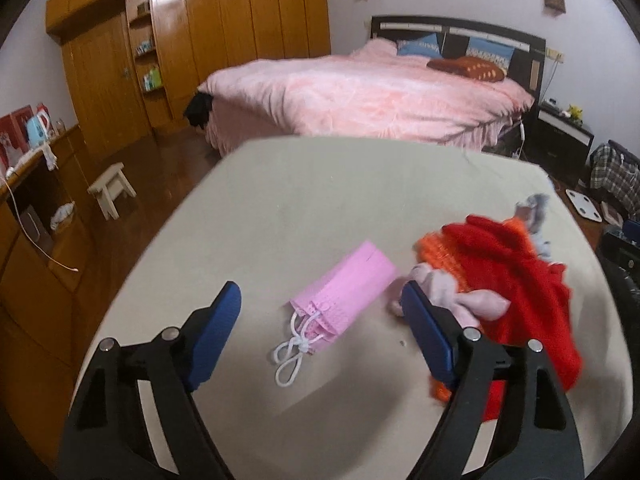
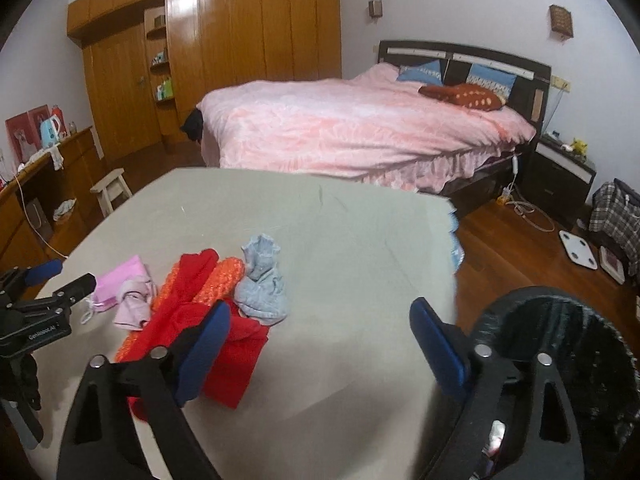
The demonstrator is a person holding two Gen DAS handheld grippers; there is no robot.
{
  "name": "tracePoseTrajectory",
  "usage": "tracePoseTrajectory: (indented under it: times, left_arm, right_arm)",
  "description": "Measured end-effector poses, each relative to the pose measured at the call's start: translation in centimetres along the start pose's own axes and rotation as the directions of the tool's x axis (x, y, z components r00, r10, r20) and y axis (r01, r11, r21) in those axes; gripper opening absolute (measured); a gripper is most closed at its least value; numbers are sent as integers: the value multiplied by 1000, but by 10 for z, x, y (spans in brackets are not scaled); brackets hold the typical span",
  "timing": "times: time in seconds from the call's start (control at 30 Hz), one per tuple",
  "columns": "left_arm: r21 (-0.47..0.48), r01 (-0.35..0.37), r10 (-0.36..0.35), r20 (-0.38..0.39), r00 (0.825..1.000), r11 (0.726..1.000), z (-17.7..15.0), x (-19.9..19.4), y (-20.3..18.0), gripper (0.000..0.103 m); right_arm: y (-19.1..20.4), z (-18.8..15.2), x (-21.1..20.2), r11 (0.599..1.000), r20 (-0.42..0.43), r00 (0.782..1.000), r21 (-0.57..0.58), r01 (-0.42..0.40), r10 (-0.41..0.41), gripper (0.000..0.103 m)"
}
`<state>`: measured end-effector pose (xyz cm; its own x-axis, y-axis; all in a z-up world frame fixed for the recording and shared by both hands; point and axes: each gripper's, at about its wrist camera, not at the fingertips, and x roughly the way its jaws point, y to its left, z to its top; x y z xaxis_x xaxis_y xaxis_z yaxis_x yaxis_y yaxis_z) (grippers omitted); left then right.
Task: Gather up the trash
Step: 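Grasp the pink mask with the left gripper while the right grasps the grey sock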
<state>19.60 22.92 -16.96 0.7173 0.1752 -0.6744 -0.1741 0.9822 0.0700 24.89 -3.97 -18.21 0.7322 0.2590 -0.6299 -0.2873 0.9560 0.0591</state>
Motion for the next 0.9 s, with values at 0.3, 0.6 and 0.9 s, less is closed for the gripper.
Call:
tracePoseTrajectory:
  times: [0.3,0.6,0.9]
  left_arm:
    - [-4,24,-24,-73,997,1000,-1,39,4,73]
    - [-17,70,-71,-132,989,997,-2,56,1,44]
    - [-41,96,-100,-127,987,995,-5,54,0,19]
  right_arm:
    - [11,3,40,999,-55,998,-20,-29,28,81]
    - [27,1,63,996,-106,991,-41,-85,81,78]
    - [36,0,74,984,-174,969,-21,-179,173,42]
